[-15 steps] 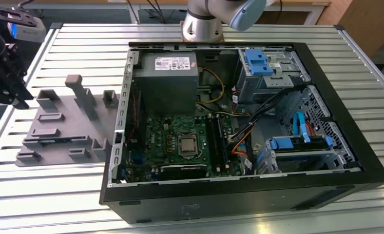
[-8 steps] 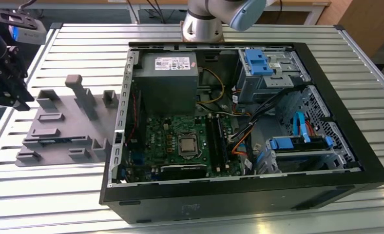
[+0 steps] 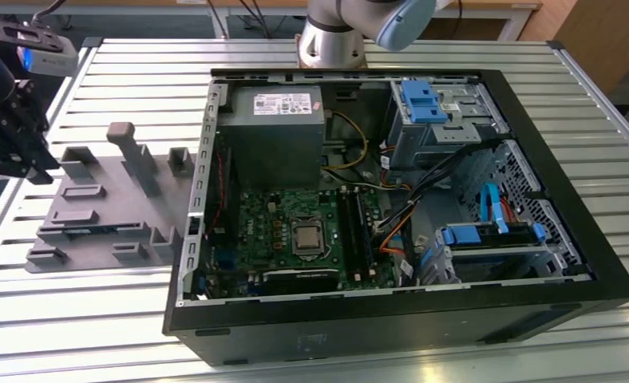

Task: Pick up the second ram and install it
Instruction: 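Pick up the second ram and move it above second insertion slot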

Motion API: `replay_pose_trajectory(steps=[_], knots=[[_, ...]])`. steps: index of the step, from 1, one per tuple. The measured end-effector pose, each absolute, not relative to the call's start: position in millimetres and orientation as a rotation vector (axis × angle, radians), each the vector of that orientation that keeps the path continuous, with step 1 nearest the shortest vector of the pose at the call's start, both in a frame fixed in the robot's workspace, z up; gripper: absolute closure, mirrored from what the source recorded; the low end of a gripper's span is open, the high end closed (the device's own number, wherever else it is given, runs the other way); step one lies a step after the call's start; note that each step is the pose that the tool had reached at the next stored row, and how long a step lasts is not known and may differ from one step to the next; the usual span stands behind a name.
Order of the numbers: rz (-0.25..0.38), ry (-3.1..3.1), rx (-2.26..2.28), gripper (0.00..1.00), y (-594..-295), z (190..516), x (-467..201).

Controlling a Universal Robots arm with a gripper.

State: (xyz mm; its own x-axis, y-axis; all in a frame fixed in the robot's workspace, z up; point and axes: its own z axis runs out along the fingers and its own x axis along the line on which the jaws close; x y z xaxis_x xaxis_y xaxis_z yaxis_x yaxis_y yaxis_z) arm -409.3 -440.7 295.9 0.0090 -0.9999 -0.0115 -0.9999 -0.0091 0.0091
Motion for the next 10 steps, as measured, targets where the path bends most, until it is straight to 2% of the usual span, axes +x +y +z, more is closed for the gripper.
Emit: replay_pose_trajectory(steps=[10], knots=[[0.019,2.209,-2.229,0.69,-440.7,286.8,-409.4]])
